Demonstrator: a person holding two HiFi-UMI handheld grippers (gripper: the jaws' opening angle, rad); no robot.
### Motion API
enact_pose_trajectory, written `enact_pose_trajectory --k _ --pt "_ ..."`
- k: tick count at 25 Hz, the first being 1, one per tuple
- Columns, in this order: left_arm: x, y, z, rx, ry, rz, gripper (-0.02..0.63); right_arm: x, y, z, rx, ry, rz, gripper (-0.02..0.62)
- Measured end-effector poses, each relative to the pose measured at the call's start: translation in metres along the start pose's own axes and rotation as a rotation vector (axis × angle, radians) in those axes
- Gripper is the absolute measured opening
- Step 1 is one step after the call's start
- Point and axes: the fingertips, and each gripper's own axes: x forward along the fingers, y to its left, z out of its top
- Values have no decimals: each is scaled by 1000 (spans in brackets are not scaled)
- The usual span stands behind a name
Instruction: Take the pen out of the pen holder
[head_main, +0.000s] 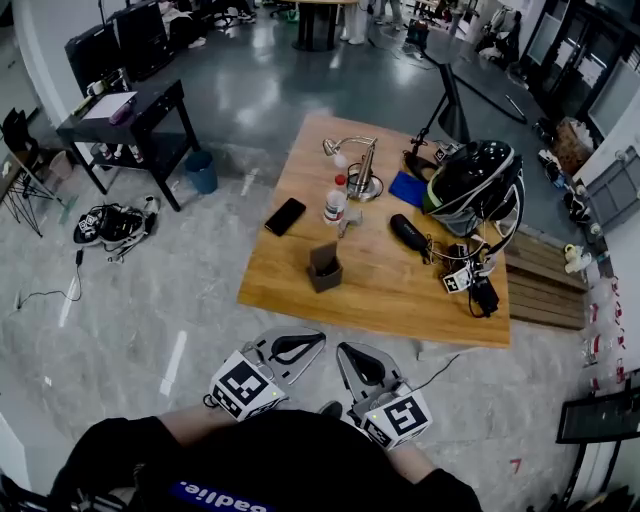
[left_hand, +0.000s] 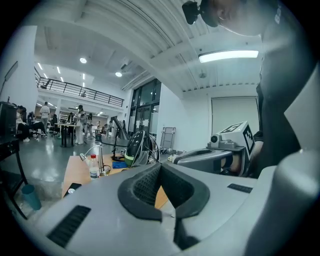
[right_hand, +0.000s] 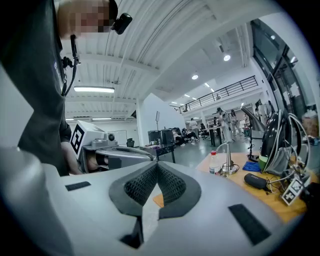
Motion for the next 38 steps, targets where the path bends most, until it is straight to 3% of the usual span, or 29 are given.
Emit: enact_pose_trajectory --k 12,19,23,29,34,38 --pt "40 29 -25 28 90 175 14 -19 -37 5 6 -39 82 6" --pt "61 64 -47 25 149 257 104 -15 -55 -2 16 -15 112 6" --pt "72 95 -62 52 188 240 115 9 -67 -1 21 -3 90 6" --pt "83 140 -95 80 254 152 117 56 -75 6 29 23 15 6" --pt "98 170 -129 71 316 82 117 88 -87 16 37 7 -54 6" --pt "112 183 -147 65 358 66 117 97 -97 21 21 16 -55 6"
